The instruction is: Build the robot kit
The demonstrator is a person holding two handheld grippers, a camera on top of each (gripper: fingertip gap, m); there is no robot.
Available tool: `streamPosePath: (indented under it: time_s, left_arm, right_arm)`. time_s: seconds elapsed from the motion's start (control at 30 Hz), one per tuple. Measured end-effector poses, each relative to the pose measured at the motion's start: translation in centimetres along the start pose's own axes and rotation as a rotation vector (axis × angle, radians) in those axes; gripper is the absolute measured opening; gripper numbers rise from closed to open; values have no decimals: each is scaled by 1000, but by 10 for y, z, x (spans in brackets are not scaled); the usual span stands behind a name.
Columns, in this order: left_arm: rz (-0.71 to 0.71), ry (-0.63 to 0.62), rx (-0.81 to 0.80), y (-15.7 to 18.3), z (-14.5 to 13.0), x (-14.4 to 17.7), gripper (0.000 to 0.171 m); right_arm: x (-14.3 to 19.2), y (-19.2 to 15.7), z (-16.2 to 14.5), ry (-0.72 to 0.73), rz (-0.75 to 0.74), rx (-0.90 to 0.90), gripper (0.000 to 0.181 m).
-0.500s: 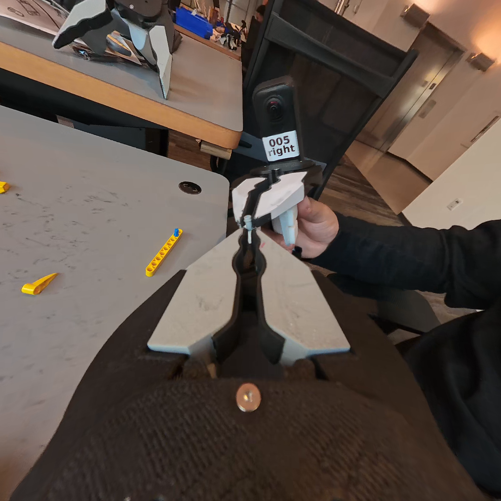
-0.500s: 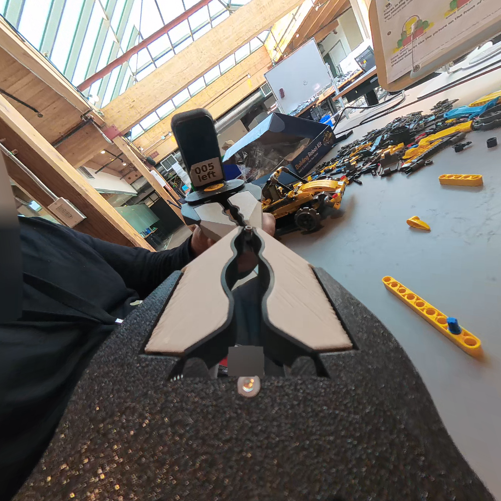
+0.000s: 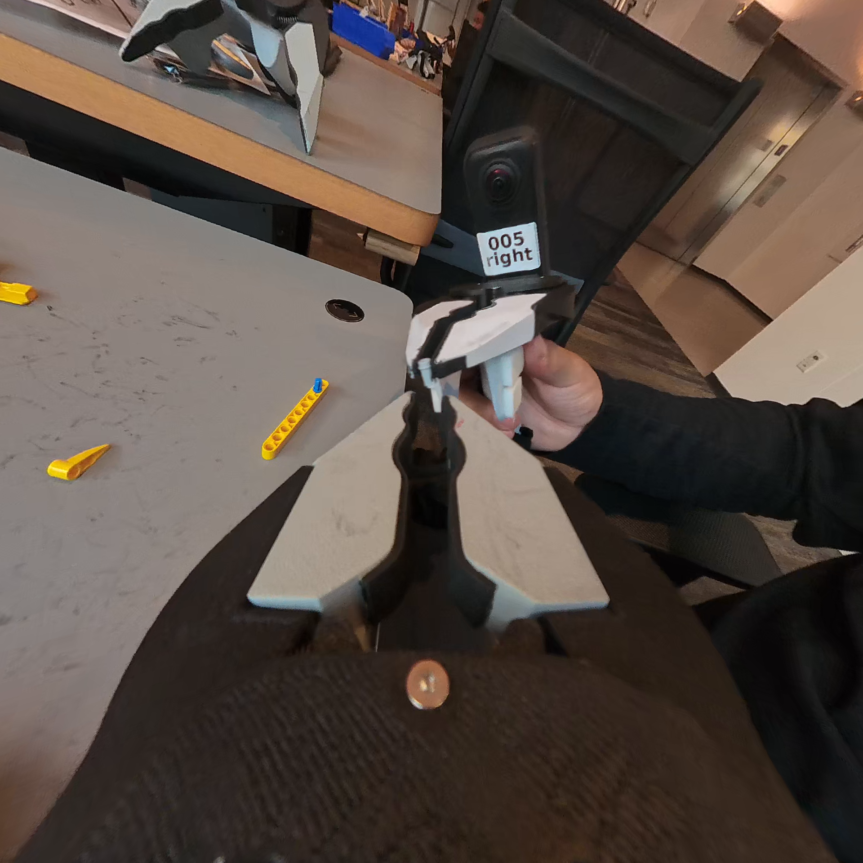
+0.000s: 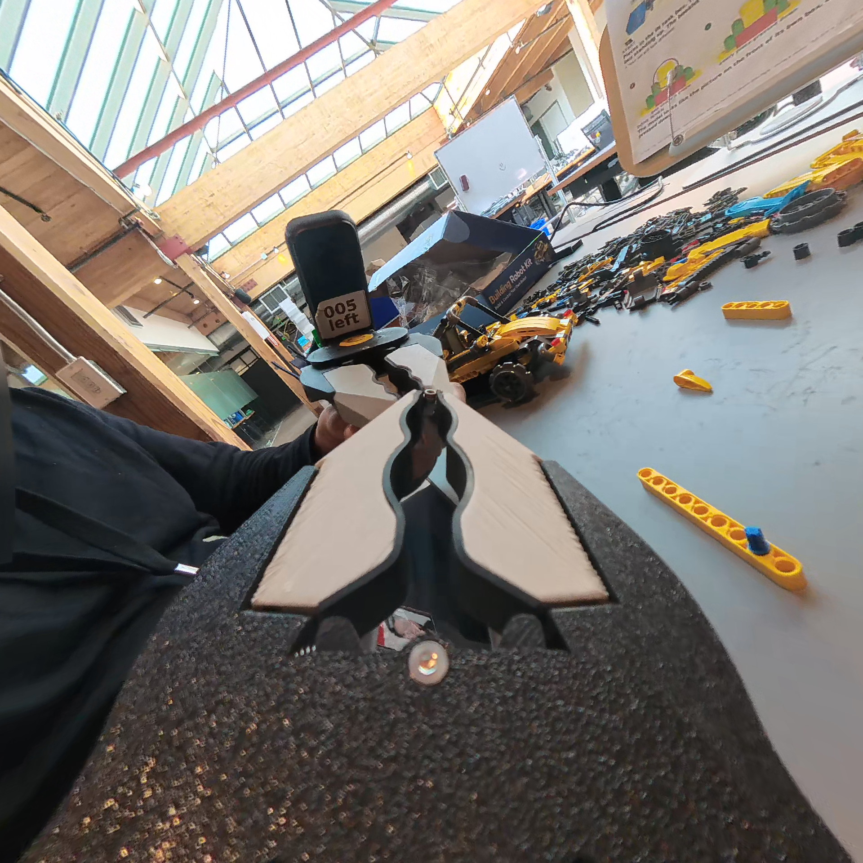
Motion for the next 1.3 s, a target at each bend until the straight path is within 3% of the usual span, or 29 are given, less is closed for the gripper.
streamPosePath:
  time_s: [0.57, 1.13, 1.3]
  left_arm:
    - [-75, 72, 142, -7, -4, 1, 1]
    - [240, -168, -329, 1, -12, -7, 0]
    - [320, -198, -446, 5, -12, -9, 0]
  right_arm:
    - [-2, 1, -11, 57, -38, 59, 5]
    - [-3, 9, -14, -101, -152, 16, 5]
    - [-3, 9, -12, -84, -150, 2, 5]
Point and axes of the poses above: each gripper's, where its closed fingertips meet, x back along the fingers, z out of its top, y = z × x across the jaws, the point moved 8 cm from there along x, back along the fingers, and after that the axes turned 2 degrees about -x, right-handed, at the moved point
